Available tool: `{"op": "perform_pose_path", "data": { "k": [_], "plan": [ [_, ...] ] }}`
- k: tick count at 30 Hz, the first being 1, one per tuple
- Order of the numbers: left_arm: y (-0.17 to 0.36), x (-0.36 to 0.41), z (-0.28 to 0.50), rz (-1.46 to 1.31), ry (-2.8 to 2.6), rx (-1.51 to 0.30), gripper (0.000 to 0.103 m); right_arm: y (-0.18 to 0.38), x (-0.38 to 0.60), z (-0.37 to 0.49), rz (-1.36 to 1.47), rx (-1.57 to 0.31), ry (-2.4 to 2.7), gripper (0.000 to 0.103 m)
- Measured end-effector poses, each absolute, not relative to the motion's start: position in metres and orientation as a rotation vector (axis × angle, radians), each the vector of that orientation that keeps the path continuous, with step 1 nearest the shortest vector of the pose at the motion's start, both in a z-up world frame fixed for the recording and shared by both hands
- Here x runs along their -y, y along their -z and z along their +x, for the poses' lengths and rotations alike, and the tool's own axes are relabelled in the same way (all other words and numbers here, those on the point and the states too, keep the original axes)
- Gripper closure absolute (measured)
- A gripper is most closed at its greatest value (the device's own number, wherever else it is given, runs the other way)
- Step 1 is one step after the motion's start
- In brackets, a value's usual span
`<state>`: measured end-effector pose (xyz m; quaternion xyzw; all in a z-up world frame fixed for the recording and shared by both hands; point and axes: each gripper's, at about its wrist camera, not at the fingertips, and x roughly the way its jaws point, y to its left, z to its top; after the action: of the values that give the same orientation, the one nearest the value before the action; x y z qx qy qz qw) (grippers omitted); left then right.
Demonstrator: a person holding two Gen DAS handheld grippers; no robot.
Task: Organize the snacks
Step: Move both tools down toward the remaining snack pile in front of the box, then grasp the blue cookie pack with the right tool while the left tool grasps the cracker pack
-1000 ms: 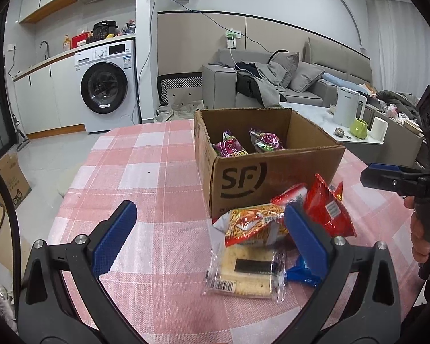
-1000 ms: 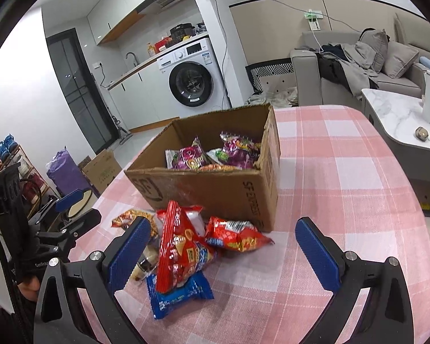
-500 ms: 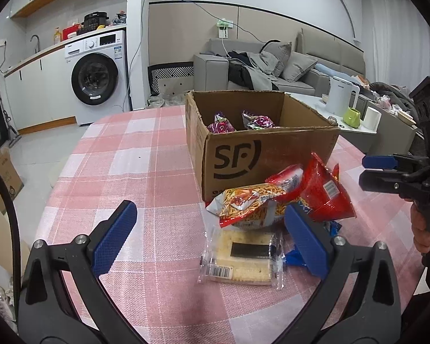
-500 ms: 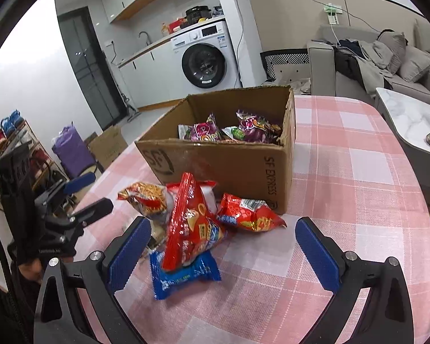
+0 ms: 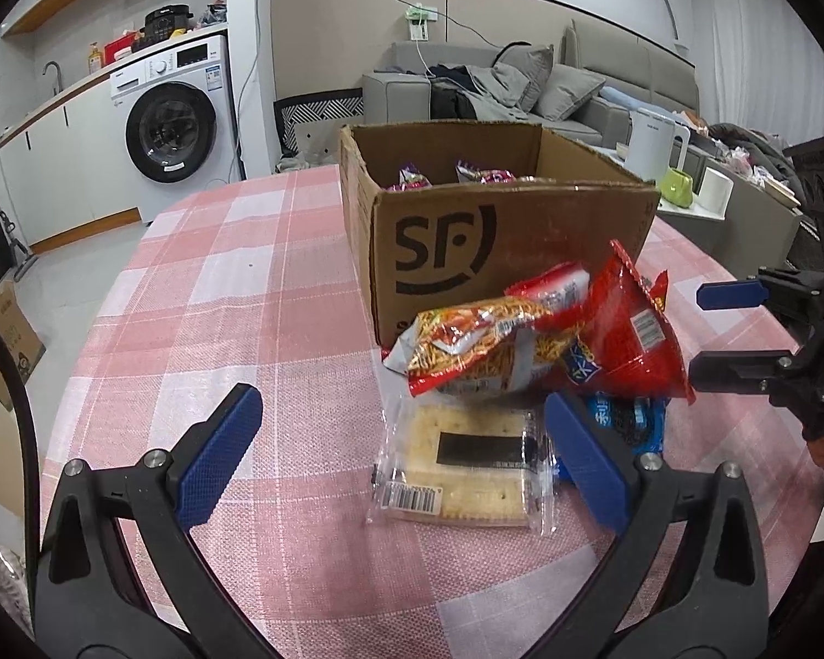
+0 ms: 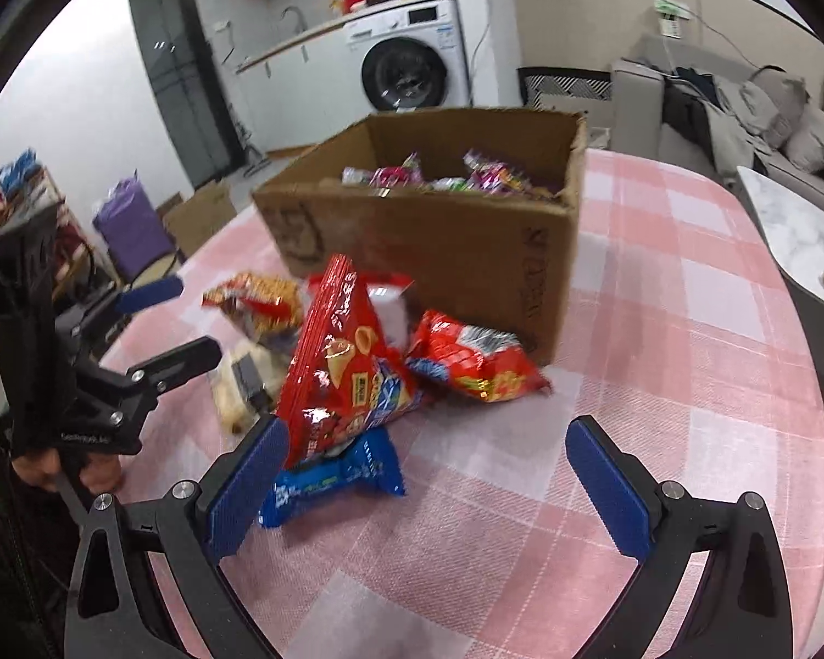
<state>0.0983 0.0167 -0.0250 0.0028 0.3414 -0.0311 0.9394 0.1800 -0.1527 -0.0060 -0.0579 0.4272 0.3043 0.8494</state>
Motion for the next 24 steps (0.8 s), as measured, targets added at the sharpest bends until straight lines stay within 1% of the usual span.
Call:
{"op": "perform_pose_path", "data": {
  "k": [18, 24],
  "plan": [
    [0.051, -0.012, 0.113, 0.038, 0.085, -0.811, 0.001, 0.04, 0.115, 0.168, -0.217, -0.972, -0.684, 0.001],
    [0.059, -0.016, 0.119, 0.039, 0.09, -0.851, 0.0, 0.046, 0.1, 0.164, -0.283, -0.954, -0.651, 0.003]
  ]
}}
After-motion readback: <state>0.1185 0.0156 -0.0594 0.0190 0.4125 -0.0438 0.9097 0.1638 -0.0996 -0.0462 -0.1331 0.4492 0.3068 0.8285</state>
